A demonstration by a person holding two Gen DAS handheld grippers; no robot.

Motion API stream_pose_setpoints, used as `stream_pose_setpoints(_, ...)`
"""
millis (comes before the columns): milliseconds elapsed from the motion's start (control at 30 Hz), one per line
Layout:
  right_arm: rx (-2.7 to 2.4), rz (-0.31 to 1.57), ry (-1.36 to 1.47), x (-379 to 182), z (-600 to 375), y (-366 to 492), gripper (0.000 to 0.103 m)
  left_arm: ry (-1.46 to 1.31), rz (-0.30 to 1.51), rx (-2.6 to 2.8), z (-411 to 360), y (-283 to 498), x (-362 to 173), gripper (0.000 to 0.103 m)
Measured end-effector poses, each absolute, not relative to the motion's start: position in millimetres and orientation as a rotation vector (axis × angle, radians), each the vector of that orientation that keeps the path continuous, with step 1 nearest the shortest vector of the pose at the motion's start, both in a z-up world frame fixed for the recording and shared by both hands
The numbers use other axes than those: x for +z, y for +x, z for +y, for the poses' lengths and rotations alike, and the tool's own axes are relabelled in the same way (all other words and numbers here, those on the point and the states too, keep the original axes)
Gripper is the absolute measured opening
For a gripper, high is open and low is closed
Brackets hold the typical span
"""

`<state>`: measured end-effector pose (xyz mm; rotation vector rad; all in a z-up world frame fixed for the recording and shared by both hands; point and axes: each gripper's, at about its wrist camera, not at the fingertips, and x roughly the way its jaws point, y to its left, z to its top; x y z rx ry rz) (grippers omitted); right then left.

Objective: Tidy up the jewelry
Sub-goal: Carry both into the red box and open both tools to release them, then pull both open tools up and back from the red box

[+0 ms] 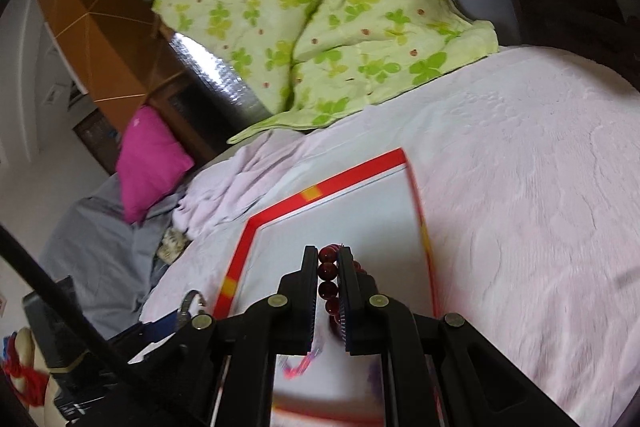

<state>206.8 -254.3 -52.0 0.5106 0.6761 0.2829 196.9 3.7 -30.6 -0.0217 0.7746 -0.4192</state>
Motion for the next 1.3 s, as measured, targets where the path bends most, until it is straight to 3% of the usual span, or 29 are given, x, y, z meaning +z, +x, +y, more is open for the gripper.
stream_pose_setpoints(633, 0.196, 0.715, 0.587, -78, -243, 274, 0.014, 0.009, 0.912, -0.358, -11, 250, -76, 0.064)
stream_pose_setpoints(733, 0.220, 0.702, 0.610, -77, -239, 273, 0.015, 0.030, 0.920, -0.348, -11, 248, -77, 0.064)
stream_pose_setpoints(800, 0.226, 0.681, 0.609, -73, -239, 269, 0.023, 0.038, 0.912, -0.338, -9, 245, -75, 0.064)
stream_pose_setpoints(1300, 0.213, 0.729, 0.468, -52, -238, 204, 0.023, 0.052, 0.820, -0.266, 17, 179, -41, 0.064)
